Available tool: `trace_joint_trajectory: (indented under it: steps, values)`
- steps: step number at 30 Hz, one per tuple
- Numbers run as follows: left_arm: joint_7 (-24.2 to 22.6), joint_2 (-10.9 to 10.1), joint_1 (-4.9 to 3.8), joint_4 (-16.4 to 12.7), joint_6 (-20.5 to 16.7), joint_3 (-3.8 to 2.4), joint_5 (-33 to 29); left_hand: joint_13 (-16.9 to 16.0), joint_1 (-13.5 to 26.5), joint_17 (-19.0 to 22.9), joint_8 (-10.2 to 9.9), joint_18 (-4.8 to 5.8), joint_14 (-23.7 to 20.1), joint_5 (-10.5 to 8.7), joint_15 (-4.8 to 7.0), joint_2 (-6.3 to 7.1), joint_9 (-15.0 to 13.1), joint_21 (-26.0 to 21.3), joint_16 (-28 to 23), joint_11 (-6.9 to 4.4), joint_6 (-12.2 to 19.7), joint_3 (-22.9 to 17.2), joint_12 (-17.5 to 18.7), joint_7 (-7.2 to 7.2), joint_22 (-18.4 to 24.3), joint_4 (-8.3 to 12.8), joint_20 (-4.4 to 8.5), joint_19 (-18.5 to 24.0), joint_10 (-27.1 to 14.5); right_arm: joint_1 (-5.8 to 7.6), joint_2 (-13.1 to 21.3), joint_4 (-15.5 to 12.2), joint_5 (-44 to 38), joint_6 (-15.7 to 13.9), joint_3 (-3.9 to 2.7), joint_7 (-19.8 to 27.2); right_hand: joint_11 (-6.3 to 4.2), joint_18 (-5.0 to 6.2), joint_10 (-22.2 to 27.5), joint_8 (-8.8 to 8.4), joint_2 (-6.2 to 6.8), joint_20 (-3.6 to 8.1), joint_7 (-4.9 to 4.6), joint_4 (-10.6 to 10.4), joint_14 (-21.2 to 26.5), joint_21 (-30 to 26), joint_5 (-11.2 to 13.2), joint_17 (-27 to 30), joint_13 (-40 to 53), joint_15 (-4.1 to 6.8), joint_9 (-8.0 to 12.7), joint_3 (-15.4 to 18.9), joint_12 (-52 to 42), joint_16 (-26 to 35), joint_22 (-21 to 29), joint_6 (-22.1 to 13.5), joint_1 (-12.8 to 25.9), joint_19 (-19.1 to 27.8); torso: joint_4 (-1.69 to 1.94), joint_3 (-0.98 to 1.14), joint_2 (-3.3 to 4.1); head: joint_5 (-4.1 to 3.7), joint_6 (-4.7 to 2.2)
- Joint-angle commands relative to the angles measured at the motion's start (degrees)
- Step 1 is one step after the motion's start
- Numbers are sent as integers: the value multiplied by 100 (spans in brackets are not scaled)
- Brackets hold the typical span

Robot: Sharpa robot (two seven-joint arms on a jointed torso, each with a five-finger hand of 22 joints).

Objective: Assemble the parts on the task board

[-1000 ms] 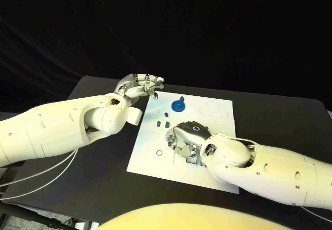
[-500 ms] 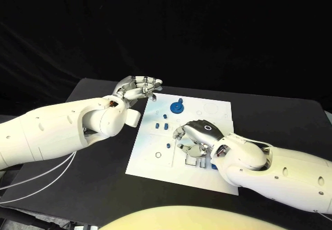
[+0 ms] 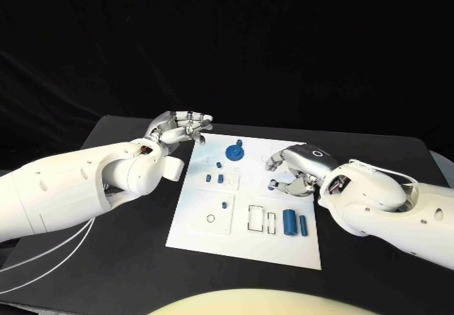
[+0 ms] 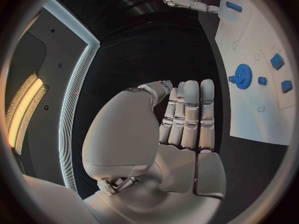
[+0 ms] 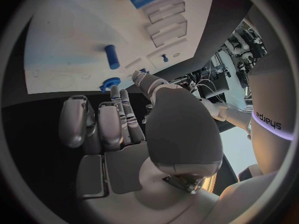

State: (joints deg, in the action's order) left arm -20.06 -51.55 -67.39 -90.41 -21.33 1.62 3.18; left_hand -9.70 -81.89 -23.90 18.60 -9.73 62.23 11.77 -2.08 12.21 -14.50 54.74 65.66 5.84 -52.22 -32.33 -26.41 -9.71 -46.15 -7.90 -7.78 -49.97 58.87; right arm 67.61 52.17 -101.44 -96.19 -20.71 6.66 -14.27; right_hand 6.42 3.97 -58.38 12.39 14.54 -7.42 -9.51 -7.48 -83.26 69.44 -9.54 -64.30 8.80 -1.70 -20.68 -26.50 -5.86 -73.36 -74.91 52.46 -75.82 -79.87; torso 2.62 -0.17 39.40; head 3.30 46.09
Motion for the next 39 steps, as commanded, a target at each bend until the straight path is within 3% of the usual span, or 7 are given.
trace_joint_trajectory:
  steps: [1,4,14,20,29,39]
  values:
    - [-31,5,10,-12,98,-4,22,-5,-36,5,-2,-77,1,12,14,-4,-2,-18,-38,6,16,-4,-31,-20,-1,23,7,-30,-32,25,38,52,-79,602,1,-67,-3,71,77,-52,-54,-8,8,-42,56,-73,-21,32,-13,12,16,182,-54,35,-490,-65,-67,54,-6,8,3,-41,-34]
    - [-32,8,10,-10,107,-4,22,-5,-36,5,-2,-77,1,12,14,-4,-2,-18,-38,6,16,-4,-31,-20,-1,23,7,-30,-32,38,50,90,-122,665,0,-63,-7,71,119,-72,-113,-5,24,-99,61,-89,-31,29,-22,11,32,362,-126,30,-487,-92,-179,46,1,9,2,-53,-41]
    - [-28,10,10,-5,121,-4,23,-6,-34,6,0,-77,1,12,13,-6,-2,-18,-39,6,14,-3,-35,-20,-1,24,6,-30,-34,40,-73,191,-143,774,5,-62,-33,39,46,-69,-203,9,38,-188,0,55,-36,-82,-19,32,44,473,-270,-59,-561,-73,-305,-54,11,-6,5,-59,-36]
    - [-21,9,10,-9,130,-4,54,-6,-34,6,0,-77,1,12,13,-6,-2,-18,-39,6,14,-3,-35,-20,-1,24,6,-30,-34,18,-189,277,-108,701,12,-47,-79,-31,-234,-22,-305,56,59,-269,-136,383,25,-278,-26,82,47,269,-418,-213,-724,62,-432,-250,15,-7,3,-48,-22]
    - [-17,6,10,-14,134,-4,81,-6,-34,6,0,-77,1,12,13,-6,-2,-18,-39,6,14,-3,-35,-20,-1,24,6,-30,-34,-43,-328,444,-112,771,22,-63,-160,-101,-655,47,-346,122,101,-286,-195,715,75,-382,-55,149,31,-145,-472,-288,-898,270,-559,-419,11,-6,2,-34,4]
    - [-10,1,10,-14,140,-4,85,-8,-31,7,0,-78,3,12,12,-12,-3,-19,-40,7,14,-4,-41,-21,-2,26,6,-32,-39,-76,-385,518,-162,825,28,-82,-169,-120,-745,120,-323,136,105,-257,-212,801,109,-428,-81,156,-3,-303,-421,-321,-950,440,-562,-458,4,0,2,-33,21]
